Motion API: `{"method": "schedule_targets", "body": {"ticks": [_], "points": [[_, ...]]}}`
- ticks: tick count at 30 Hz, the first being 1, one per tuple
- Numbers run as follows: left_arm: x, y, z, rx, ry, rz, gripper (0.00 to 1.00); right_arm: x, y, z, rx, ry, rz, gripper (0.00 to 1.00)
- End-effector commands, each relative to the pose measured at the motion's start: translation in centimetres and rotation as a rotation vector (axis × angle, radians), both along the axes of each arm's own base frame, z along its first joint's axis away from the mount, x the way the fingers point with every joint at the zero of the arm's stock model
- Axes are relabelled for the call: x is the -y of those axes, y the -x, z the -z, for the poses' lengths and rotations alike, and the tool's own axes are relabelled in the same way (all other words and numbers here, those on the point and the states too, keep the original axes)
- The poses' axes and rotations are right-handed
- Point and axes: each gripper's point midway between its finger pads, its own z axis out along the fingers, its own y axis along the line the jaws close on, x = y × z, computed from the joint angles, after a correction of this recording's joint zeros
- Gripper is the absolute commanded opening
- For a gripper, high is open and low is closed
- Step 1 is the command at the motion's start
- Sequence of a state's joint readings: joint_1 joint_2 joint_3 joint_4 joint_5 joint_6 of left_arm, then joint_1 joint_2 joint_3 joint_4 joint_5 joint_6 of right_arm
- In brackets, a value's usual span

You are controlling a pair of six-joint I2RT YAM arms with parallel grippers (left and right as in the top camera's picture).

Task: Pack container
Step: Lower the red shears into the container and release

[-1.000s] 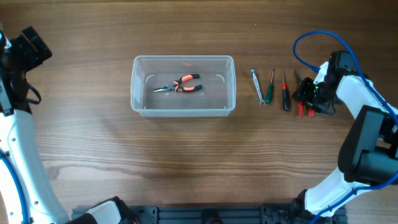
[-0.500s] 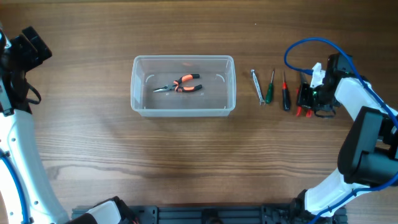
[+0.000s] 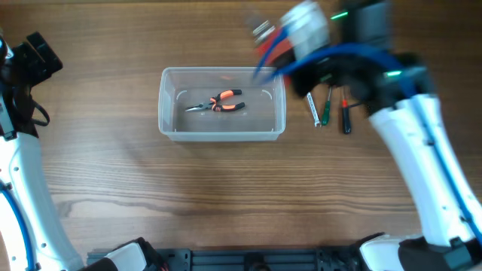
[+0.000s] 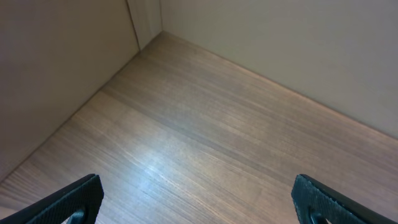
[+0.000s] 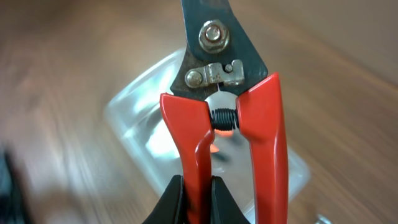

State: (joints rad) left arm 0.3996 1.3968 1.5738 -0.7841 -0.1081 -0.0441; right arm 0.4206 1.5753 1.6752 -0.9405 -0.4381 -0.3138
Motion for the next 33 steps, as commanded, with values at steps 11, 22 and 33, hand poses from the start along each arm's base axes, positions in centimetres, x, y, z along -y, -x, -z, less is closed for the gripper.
{"method": "schedule_targets", "body": {"ticks": [11,22,33], "points": [[-0.3,0.0,0.0,0.005,0.006,-0.016,1.0,0.3,-7.9,22.9,0.086,0.577,-0.415,0.29],[-0.3,0.0,0.0,0.005,0.006,-0.016,1.0,8.0,-9.6,-1.1,0.179,0.202,0.417,0.72],[-0.3,0.0,0.0,0.005,0.006,-0.016,1.0,26.6,-0.9,21.6,-0.77,0.199,0.99,0.63]]}}
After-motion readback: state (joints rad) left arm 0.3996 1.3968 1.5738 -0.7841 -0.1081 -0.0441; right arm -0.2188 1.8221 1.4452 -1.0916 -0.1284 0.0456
